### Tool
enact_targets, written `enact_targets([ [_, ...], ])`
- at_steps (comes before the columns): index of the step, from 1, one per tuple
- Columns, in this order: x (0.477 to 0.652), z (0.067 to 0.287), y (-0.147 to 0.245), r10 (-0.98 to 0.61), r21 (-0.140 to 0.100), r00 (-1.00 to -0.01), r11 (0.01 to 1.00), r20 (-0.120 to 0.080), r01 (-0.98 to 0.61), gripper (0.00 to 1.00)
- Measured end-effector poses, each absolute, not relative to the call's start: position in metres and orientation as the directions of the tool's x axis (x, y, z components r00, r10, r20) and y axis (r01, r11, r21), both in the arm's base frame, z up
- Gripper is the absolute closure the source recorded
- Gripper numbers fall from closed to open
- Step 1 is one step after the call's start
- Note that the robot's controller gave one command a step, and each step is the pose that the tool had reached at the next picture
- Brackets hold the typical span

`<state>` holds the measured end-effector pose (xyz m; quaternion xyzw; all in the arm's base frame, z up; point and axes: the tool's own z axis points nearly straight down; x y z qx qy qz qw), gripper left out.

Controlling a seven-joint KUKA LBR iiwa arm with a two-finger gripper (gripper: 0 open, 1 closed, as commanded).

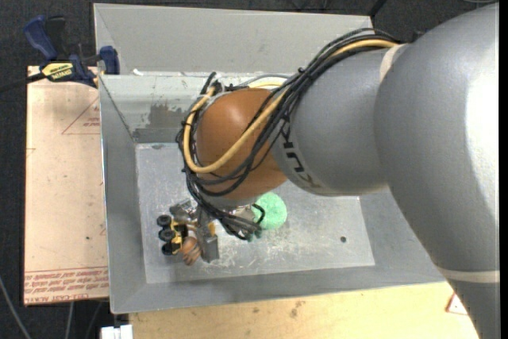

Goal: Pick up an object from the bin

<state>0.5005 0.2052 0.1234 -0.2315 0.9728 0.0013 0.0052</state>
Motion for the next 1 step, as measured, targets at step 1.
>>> enact_targets([
  [1, 0.4962, 0.318, 0.1781, -0.447, 0.0, -0.895, 0.895, -0.001, -0.447, 1.0],
])
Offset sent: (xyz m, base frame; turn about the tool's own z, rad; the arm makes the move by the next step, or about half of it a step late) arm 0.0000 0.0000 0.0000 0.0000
